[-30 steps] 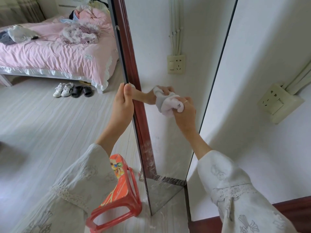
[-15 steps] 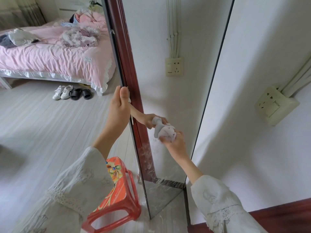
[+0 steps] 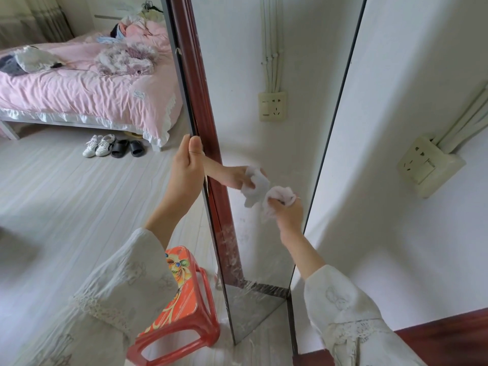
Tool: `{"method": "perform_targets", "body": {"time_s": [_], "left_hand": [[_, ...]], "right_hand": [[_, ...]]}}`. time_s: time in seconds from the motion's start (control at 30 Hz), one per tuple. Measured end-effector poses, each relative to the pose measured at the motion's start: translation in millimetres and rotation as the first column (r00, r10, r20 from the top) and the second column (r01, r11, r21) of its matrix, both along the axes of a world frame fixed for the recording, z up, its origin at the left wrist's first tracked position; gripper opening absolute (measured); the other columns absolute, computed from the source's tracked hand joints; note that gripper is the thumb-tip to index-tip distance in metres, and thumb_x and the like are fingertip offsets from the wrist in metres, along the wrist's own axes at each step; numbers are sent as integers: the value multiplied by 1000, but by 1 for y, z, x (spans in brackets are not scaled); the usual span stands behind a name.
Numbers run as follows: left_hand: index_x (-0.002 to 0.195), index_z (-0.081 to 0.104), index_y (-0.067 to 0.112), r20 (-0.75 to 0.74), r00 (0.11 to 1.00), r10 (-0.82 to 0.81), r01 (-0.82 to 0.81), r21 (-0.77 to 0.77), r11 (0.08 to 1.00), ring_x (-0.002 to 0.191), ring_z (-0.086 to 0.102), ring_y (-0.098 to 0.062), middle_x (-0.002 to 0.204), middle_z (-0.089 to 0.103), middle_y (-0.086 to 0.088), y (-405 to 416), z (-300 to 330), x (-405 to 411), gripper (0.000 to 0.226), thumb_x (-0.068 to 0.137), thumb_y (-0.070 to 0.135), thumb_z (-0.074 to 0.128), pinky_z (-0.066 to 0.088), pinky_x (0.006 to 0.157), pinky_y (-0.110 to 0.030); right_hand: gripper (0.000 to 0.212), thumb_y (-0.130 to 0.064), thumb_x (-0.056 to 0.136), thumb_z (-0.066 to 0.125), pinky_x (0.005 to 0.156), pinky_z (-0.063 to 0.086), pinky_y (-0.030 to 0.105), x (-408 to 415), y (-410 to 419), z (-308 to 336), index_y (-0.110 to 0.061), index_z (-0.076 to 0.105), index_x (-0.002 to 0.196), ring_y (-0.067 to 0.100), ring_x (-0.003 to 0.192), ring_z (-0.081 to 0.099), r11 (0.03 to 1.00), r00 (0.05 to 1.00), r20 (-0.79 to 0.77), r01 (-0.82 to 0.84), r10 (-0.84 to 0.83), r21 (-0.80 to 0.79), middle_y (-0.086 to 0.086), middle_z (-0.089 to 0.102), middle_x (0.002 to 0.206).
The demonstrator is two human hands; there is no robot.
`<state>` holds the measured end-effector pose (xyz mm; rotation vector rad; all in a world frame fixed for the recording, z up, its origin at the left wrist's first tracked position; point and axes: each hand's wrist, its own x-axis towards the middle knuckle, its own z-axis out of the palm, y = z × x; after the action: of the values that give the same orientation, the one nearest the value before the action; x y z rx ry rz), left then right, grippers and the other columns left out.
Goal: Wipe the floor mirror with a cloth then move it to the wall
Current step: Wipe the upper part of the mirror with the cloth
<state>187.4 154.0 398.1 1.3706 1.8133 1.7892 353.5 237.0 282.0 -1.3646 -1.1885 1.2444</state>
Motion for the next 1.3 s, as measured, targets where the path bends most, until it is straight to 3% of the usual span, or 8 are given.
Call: {"method": "perform_targets", "body": {"time_s": [0.27, 0.37, 0.6, 0.73, 0.97, 1.03, 1.2, 1.3], "left_hand": [[67, 30, 22, -29, 1000, 4, -4, -2, 1000, 53, 31, 3, 66, 27, 6, 2, 0, 0, 35, 101, 20, 23, 31, 56, -10], [66, 28, 23, -24, 999, 30, -30, -1, 1000, 52, 32, 3, 65, 26, 6, 4, -2, -2, 35, 101, 21, 23, 31, 56, -10], [66, 27, 24, -24, 998, 55, -55, 23, 998, 53, 32, 1, 64, 26, 8, 8, -6, -1, 35, 101, 21, 24, 30, 57, -14], [67, 28, 25, -21, 997, 69, -68, 39, 997, 53, 33, 1, 64, 27, 7, 8, -7, 3, 35, 101, 20, 24, 31, 55, -14], [66, 29, 24, -17, 996, 91, -90, 59, 994, 51, 34, 2, 62, 28, 7, 9, -5, 3, 36, 101, 17, 24, 31, 53, -12], [66, 29, 25, -10, 995, 98, -97, 62, 993, 51, 34, 3, 62, 28, 8, 9, -5, 3, 36, 101, 17, 24, 31, 54, -12], [67, 30, 27, -21, 993, 114, -112, 74, 991, 52, 35, 2, 62, 29, 8, 10, -8, 5, 36, 101, 19, 24, 30, 54, -13], [66, 29, 26, -22, 993, 120, -118, 74, 990, 52, 34, 1, 62, 28, 8, 10, -8, 5, 36, 101, 18, 24, 30, 54, -13]], "right_hand": [[21, -11, 86, 56, 69, 46, 23, -16, 34, 46, -29, 46, 79, 6, 72, 55, 934, 989, -41, 147, -141, 325, -11, 50, 76], [18, -19, 90, 45, 56, 37, 5, -26, 32, 7, -10, 55, 79, -4, 64, 51, 931, 980, 27, 181, -200, 315, -13, 45, 71], [11, -30, 80, 43, 65, 41, 32, -3, 35, -46, -27, 42, 69, 21, 67, 50, 998, 983, 173, 63, -64, 9, -9, 43, 71], [8, -22, 87, 51, 74, 49, 41, -6, 37, -9, -25, 51, 80, 18, 73, 55, 976, 982, 39, 181, -187, 123, -9, 51, 73], [9, -24, 90, 50, 69, 45, 15, -21, 51, 30, -17, 54, 86, 10, 79, 57, 895, 984, 4, 161, -179, 416, 3, 58, 89], [18, -24, 90, 44, 62, 39, 9, -16, 53, 2, -14, 51, 77, -3, 68, 52, 922, 975, 45, 192, -220, 337, -3, 52, 78], [7, -21, 88, 47, 73, 52, 42, 12, 45, -48, -15, 50, 90, 20, 62, 54, 955, 982, 94, 182, -164, -235, -2, 50, 66], [12, -17, 90, 49, 78, 53, 48, 18, 45, -34, -9, 53, 98, 17, 63, 52, 952, 967, 47, 256, -251, -168, 4, 55, 75]]}}
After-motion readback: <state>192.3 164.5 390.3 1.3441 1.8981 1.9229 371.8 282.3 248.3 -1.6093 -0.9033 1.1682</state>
